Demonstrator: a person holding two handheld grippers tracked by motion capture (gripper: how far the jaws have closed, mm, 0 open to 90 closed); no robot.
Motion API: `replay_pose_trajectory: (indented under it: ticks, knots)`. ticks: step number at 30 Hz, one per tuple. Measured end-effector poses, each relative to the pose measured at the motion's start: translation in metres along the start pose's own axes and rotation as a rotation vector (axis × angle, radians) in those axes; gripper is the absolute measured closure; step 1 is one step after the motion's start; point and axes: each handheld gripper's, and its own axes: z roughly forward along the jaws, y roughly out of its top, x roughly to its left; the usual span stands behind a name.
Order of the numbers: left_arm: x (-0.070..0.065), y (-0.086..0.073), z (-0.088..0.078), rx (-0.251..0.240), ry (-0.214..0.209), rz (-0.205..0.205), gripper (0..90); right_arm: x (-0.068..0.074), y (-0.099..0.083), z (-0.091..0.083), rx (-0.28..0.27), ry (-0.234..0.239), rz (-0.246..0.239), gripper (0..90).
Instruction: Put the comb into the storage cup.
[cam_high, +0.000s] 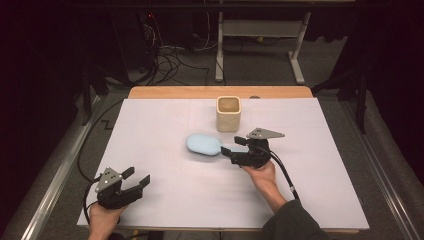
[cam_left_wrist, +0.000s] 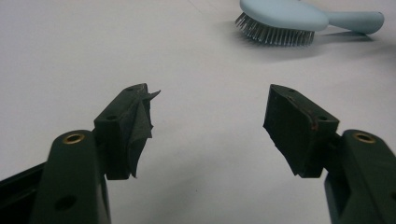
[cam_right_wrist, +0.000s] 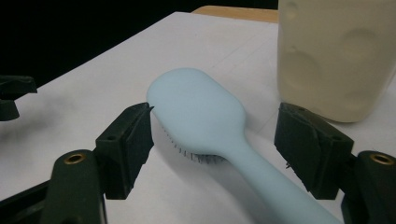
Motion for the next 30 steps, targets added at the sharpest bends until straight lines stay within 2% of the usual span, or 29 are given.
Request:
replay_pose_trajectory:
  ticks: [1, 6, 11, 12, 13, 19, 26, 30]
  knots:
    - [0.0, 0.0, 0.0, -0.001, -0.002, -0.001, 32.4, 0.001, 0.003, 0.002, 0.018, -0.001, -0.015, 28.7]
    - [0.0, 0.0, -0.001, -0.002, -0.003, 0.0, 32.5, 0.002, 0.007, 0.005, 0.063, 0.01, -0.027, 28.6]
    - [0.0, 0.0, -0.001, -0.003, -0.007, 0.002, 32.6, 0.003, 0.016, 0.01, 0.149, 0.005, -0.051, 30.0]
    - [0.0, 0.0, -0.001, -0.003, -0.007, 0.002, 32.6, 0.003, 0.016, 0.01, 0.149, 0.005, -0.051, 30.0]
    - [0.0, 0.0, -0.001, -0.002, -0.007, 0.004, 32.6, 0.002, 0.02, 0.012, 0.176, -0.019, -0.072, 31.2]
    - [0.0, 0.0, -0.001, -0.003, -0.005, 0.005, 32.7, -0.002, 0.029, 0.018, 0.279, -0.051, -0.091, 32.5]
    - [0.0, 0.0, -0.001, -0.005, -0.001, 0.007, 32.6, -0.004, 0.035, 0.028, 0.364, -0.049, -0.099, 35.4]
    - [0.0, 0.0, -0.001, -0.009, 0.003, 0.006, 32.6, -0.002, 0.039, 0.034, 0.414, -0.056, -0.123, 36.1]
